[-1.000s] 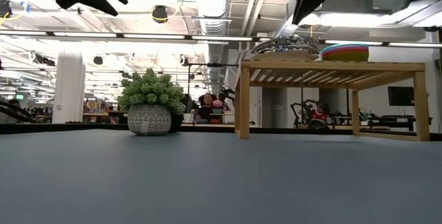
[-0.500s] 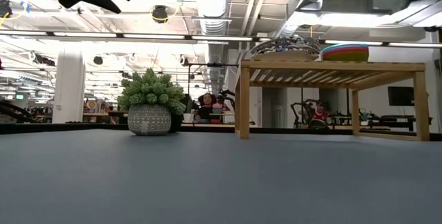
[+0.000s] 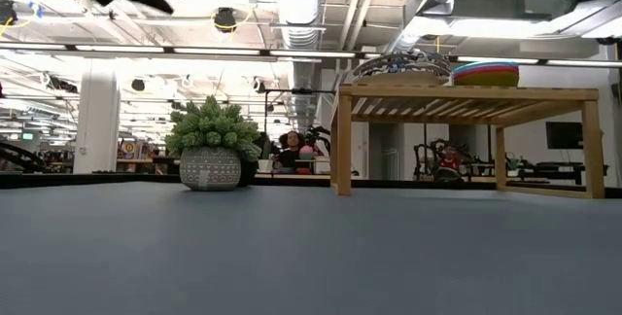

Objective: Place and stack bowls onto a shelf
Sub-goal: Return to Home Position

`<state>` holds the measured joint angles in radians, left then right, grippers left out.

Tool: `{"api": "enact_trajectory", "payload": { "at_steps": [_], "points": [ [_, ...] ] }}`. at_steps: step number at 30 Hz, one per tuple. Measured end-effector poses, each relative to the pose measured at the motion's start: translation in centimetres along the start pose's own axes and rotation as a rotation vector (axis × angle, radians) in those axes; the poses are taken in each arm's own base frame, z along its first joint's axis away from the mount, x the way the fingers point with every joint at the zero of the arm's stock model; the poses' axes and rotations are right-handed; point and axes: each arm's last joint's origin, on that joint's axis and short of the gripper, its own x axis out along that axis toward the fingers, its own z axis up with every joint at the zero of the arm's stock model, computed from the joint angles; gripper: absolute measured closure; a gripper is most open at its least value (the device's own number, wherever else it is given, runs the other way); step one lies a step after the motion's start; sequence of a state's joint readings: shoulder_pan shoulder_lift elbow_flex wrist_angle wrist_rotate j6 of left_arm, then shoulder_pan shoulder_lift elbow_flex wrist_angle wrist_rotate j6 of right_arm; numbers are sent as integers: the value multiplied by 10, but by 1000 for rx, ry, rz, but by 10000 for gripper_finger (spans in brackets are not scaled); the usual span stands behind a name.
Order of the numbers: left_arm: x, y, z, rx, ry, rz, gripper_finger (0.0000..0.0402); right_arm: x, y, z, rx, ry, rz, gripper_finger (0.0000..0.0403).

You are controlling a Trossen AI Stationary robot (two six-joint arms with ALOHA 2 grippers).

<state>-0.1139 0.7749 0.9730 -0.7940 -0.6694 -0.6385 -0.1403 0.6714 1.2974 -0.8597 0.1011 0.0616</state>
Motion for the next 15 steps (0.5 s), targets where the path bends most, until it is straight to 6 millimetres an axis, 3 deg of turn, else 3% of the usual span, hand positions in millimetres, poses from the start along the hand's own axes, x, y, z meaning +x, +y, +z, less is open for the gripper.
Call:
{"api": "enact_trajectory", "payload": {
  "at_steps": [8,15],
  "points": [
    [-31,13,16,41,-203,-130,205,13,3,-62,82,-187,92,184],
    [-45,45,-9,-22,-277,-243,205,19,2,-103,149,-202,105,184]
  ]
}}
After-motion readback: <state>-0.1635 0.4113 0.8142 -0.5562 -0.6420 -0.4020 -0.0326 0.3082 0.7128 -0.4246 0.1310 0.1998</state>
